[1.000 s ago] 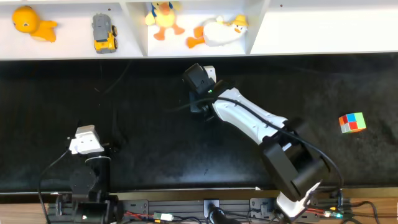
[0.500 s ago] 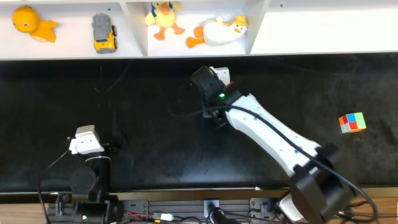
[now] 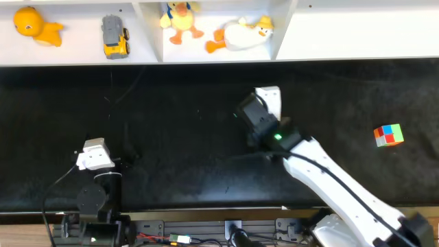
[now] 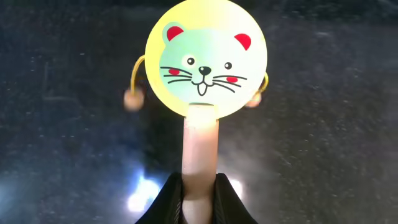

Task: Store Toys

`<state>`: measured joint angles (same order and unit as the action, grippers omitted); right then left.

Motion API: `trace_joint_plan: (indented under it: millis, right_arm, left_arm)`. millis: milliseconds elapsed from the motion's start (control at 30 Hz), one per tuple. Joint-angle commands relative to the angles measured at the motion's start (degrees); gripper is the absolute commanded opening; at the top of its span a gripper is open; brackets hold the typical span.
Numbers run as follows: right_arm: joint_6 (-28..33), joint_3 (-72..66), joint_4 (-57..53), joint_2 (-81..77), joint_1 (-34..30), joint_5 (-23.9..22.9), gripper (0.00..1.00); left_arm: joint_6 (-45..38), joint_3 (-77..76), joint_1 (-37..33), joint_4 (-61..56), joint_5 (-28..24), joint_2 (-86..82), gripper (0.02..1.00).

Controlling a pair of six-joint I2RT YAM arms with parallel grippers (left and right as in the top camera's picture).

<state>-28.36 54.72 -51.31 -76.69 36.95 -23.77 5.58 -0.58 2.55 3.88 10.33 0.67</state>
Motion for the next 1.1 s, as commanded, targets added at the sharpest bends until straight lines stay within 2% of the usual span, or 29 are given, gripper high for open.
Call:
trace_joint_plan:
  millis: [33,200,767,1100]
  right_arm:
    - [-0.3,-2.7,1.0,5.9,-3.8,-3.4,0.045]
    - [3.4,-3.1,2.3,8.0,-7.8,-6.4,0.051]
    - [22.3,-3.1,8.7,8.6,-16.5,-6.5,0.071]
    - [26.9,-3.1,13.7,8.2,-22.7,-5.6,0.058]
  left_arm:
    - [-1.2,0.1,-0.2,0.1,0.3,-0.5,0.998]
    - [-1.2,0.1,-0.2,0.1,0.3,-0.5,0.998]
    - [-1.2,0.1,-0.2,0.1,0.3,-0.5,0.998]
    - [-1.2,0.1,-0.2,0.1,0.3,-0.5,0.998]
